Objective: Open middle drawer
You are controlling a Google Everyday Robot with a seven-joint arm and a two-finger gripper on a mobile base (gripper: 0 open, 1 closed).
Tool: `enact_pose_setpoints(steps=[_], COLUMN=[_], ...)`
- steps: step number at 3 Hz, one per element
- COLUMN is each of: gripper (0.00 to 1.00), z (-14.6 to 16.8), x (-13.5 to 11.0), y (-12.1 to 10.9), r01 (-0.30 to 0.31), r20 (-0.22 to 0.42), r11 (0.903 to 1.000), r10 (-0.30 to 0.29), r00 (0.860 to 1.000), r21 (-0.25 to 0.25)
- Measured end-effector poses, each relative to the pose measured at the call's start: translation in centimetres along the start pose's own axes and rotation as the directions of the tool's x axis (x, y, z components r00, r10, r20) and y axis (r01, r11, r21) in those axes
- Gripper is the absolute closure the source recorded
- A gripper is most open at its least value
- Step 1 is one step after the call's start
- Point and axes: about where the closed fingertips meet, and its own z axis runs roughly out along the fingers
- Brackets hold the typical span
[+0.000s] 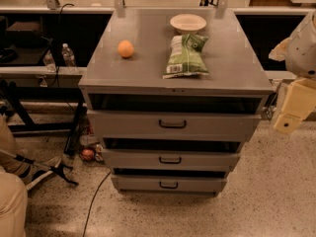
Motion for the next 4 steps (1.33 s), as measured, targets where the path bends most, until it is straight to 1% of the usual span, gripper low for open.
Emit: enact_pose_setpoints(steps=[1,2,3,4], gripper=[0.0,0.0,0.0,0.0], z=[3.5,7.6,11.5,11.5], x=[2.4,5.6,9.6,9.6], y=[1.3,3.2,5.4,5.4], r01=[-0.046,-0.089,-0.097,-0.1], r20=[-0.03,-0.044,-0.003,-0.004], r11=[0.9986,0.9942,0.9914,0.9911], r10=[0.045,0.086,0.097,0.1], r00=[0.999,0.995,0.995,0.995], r21=[-0.026,-0.061,-0.088,-0.088])
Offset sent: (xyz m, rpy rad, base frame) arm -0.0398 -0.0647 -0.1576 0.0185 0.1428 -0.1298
